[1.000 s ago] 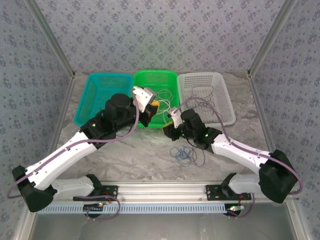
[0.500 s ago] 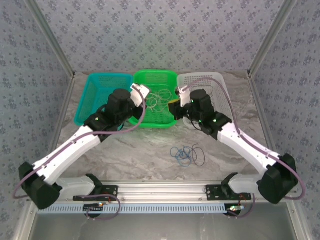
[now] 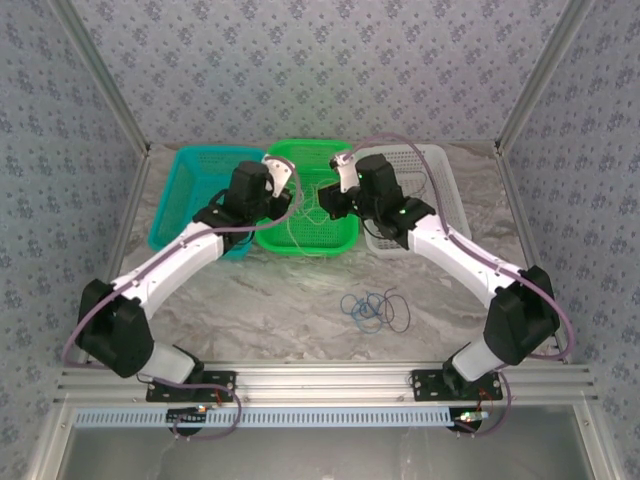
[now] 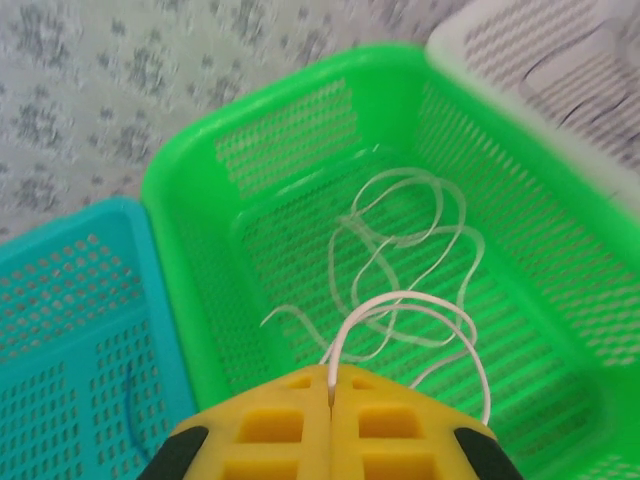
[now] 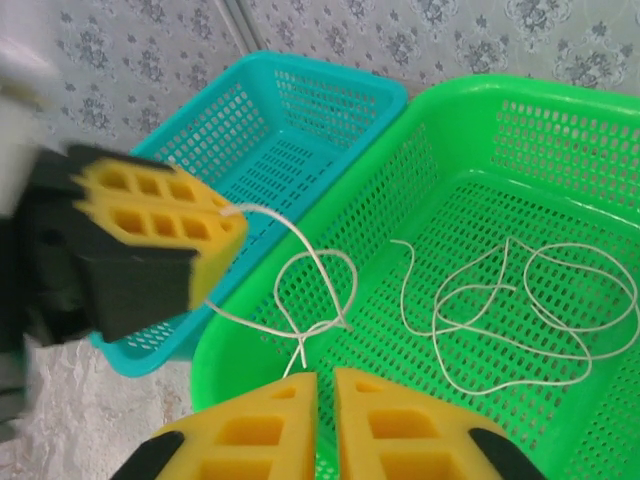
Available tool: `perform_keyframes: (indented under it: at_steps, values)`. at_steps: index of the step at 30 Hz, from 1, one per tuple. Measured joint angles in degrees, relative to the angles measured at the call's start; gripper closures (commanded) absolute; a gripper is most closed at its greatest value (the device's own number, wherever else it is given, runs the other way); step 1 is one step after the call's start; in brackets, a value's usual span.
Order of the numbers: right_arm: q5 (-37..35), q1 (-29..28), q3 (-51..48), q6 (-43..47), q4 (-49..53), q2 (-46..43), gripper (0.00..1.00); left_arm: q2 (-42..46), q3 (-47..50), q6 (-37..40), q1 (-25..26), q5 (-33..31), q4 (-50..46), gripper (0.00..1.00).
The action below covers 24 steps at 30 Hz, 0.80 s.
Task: Untangle the cables
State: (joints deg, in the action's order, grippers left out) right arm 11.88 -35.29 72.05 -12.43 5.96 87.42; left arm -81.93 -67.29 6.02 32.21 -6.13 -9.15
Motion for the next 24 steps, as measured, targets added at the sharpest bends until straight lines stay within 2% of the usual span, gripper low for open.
perform_keyframes:
  at_steps: [7, 11, 15, 24]
  values:
    - [-0.1, 0.2, -7.5, -0.8, -0.3, -0.7, 0.77, 9.5, -8.3, -0.7, 2.1, 4.6, 0.2, 1.00]
    - [0.1, 0.2, -9.1, -1.6, -0.7, -0.8, 0.64, 12.7, -12.8, -0.7, 2.6, 6.6, 0.9, 1.00]
    - [0.2, 0.2, -11.5, -2.4, -2.4, -1.9, 0.57, 12.7, -17.0, -0.7, 2.7, 8.1, 0.7, 1.00]
    - [-0.4, 0.2, -15.8, -2.8, -3.1, -5.7, 0.55, 9.4, -21.8, -0.6, 2.7, 10.5, 0.0, 1.00]
